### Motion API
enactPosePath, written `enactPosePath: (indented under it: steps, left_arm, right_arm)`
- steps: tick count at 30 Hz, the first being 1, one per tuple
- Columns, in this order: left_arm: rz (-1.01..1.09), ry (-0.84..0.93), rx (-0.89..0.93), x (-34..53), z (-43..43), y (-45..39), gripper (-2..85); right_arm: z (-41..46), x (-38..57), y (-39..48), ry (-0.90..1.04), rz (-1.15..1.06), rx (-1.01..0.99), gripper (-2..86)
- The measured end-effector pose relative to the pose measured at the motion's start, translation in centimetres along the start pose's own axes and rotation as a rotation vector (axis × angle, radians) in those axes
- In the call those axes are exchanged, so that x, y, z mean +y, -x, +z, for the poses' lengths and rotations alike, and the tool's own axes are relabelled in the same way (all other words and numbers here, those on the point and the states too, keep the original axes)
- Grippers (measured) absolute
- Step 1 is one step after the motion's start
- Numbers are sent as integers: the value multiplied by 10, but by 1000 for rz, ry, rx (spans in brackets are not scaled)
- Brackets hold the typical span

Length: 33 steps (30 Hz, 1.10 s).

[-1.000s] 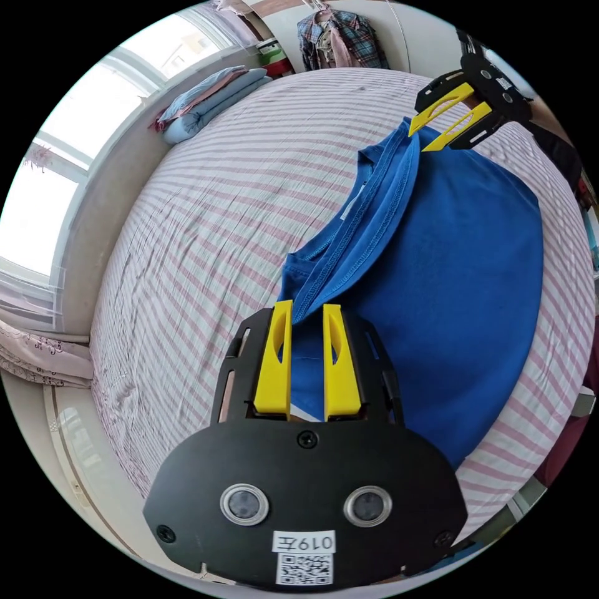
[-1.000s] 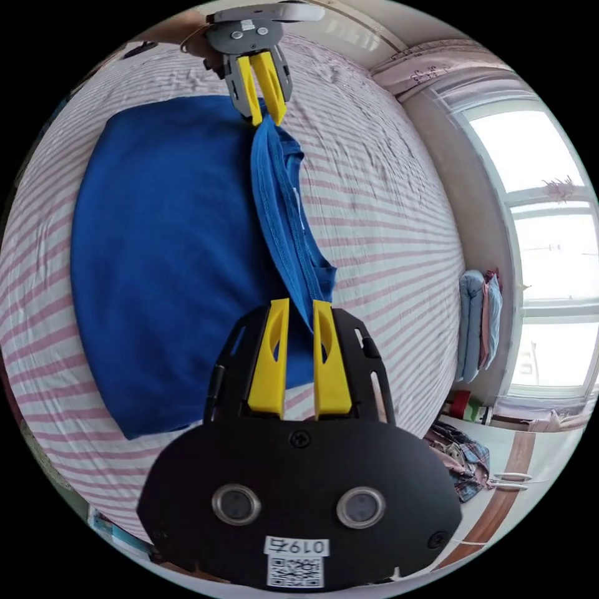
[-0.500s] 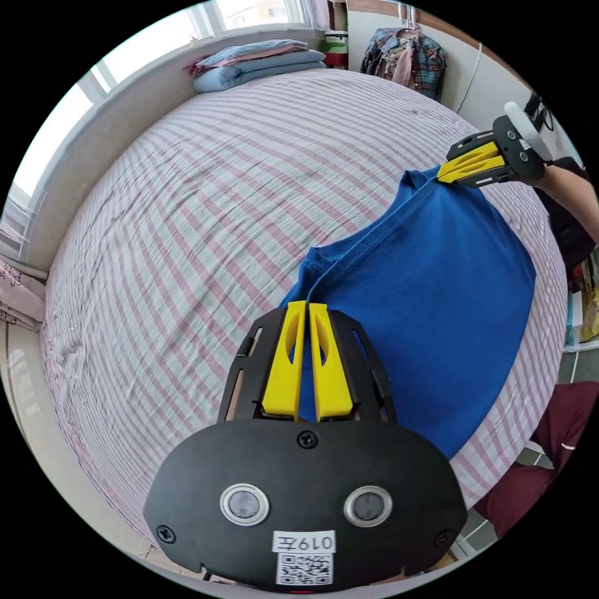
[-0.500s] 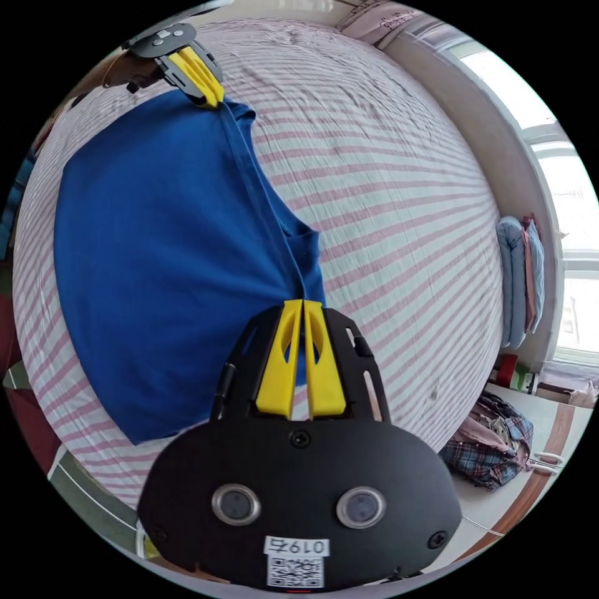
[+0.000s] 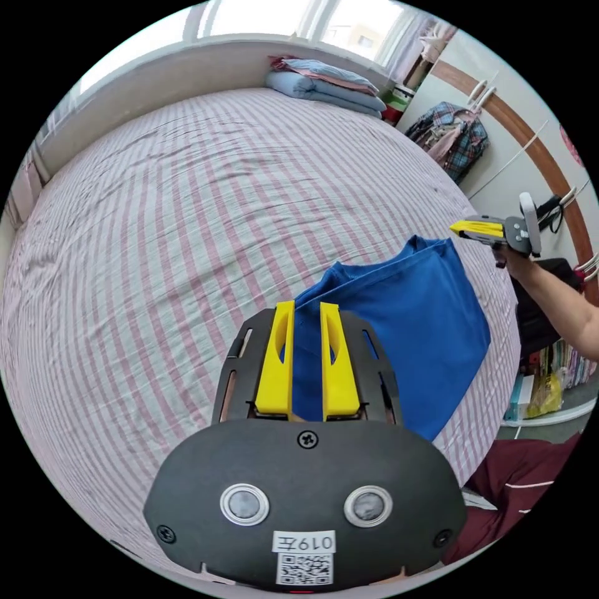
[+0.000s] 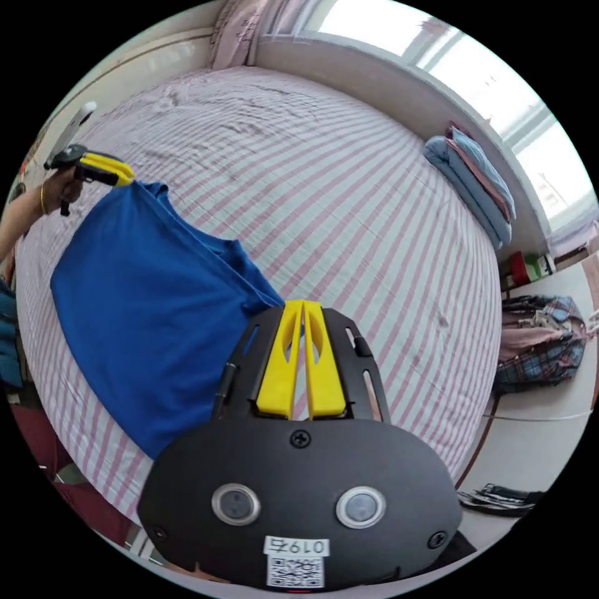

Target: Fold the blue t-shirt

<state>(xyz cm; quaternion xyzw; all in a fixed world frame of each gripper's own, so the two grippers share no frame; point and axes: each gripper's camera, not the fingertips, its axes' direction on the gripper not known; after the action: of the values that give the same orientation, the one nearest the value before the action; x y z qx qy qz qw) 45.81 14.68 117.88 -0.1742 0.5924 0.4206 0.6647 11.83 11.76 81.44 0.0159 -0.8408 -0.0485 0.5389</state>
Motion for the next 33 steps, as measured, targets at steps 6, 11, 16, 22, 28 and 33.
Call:
enactPosePath:
  steps: [6,11,16,22,28,33]
  left_arm:
    - [-132,-45,47,35,2,41,31]
    - [-303,-165,44,75,-18,72,34]
    - [-327,-197,203,168,-42,77,58]
    - [-478,-83,236,290,-42,81,70]
    - [-406,-4,189,320,-34,81,94]
    - [-361,-11,211,323,-27,88,90]
  right_arm:
    - [-9,49,-21,34,98,-70,-5]
    - [-26,91,-50,7,284,-201,7]
    - [-54,162,-55,16,308,-398,28]
    - [-66,229,-42,126,194,-464,45]
    - [-72,236,-47,161,46,-365,46]
    - [-79,241,-71,165,64,-396,44]
